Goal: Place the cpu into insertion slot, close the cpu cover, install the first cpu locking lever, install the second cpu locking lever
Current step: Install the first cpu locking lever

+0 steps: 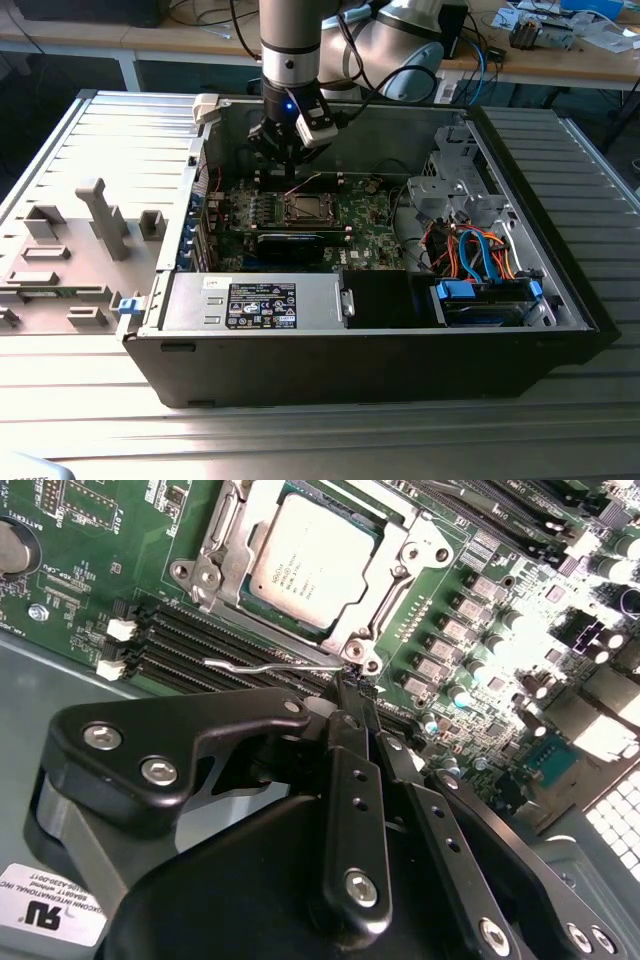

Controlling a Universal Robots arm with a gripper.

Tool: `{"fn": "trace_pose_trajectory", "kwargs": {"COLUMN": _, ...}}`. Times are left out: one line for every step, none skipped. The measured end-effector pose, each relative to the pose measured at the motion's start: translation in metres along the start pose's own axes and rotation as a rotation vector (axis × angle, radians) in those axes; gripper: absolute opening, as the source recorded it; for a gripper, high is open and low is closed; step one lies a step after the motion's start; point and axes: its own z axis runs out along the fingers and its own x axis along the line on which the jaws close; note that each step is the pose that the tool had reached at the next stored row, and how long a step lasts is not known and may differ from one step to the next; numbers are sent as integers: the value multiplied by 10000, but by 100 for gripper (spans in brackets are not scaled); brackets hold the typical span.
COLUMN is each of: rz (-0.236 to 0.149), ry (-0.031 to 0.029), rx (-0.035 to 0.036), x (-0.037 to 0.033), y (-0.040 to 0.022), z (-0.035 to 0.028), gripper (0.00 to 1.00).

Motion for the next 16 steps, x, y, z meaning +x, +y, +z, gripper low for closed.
{"fn": "trace_pose_trajectory", "kwargs": {"rz": 0, "ry": -1, "rx": 0, "x": 0, "y": 0, "z": 1, "gripper": 11}}
{"fn": "trace_pose_trajectory", "kwargs": {"rz": 1, "ry": 0, "rx": 0, "x": 0, "y": 0, "z": 3, "gripper": 11}}
{"fn": "trace_pose_trajectory", "kwargs": {"rz": 0, "ry": 0, "rx": 0, "x": 0, "y": 0, "z": 4, "gripper": 11}}
{"fn": "trace_pose_trajectory", "kwargs": {"rz": 0, "ry": 0, "rx": 0, "x": 0, "y": 0, "z": 5, "gripper": 11}}
{"fn": "trace_pose_trajectory", "kwargs": {"rz": 0, "ry": 0, "rx": 0, "x": 0, "y": 0, "z": 7, "gripper": 11}}
{"fn": "trace_pose_trajectory", "kwargs": {"rz": 0, "ry": -1, "rx": 0, "x": 0, "y": 0, "z": 8, "gripper": 11}}
{"fn": "trace_pose_trajectory", "kwargs": {"rz": 0, "ry": -1, "rx": -1, "x": 0, "y": 0, "z": 10, "gripper": 11}}
{"fn": "trace_pose_trajectory", "kwargs": {"rz": 0, "ry": 0, "rx": 0, "x": 0, "y": 0, "z": 11, "gripper": 11}}
{"fn": "trace_pose_trajectory", "kwargs": {"rz": 0, "ry": 0, "rx": 0, "x": 0, "y": 0, "z": 13, "gripper": 11}}
{"fn": "trace_pose_trajectory", "kwargs": {"rz": 0, "ry": 0, "rx": 0, "x": 0, "y": 0, "z": 14, "gripper": 11}}
{"fn": "trace_pose_trajectory", "kwargs": {"rz": 0, "ry": 0, "rx": 0, "x": 0, "y": 0, "z": 16, "gripper": 11}}
{"fn": "trace_pose_trajectory", "kwargs": {"rz": 0, "ry": 0, "rx": -1, "x": 0, "y": 0, "z": 17, "gripper": 11}}
{"fn": "trace_pose_trajectory", "kwargs": {"rz": 0, "ry": 0, "rx": 0, "x": 0, "y": 0, "z": 18, "gripper": 11}}
{"fn": "trace_pose_trajectory", "kwargs": {"rz": 0, "ry": 0, "rx": -1, "x": 0, "y": 0, "z": 20, "gripper": 11}}
{"fn": "trace_pose_trajectory", "kwargs": {"rz": 0, "ry": 0, "rx": 0, "x": 0, "y": 0, "z": 22, "gripper": 11}}
{"fn": "trace_pose_trajectory", "kwargs": {"rz": 0, "ry": 0, "rx": 0, "x": 0, "y": 0, "z": 23, "gripper": 11}}
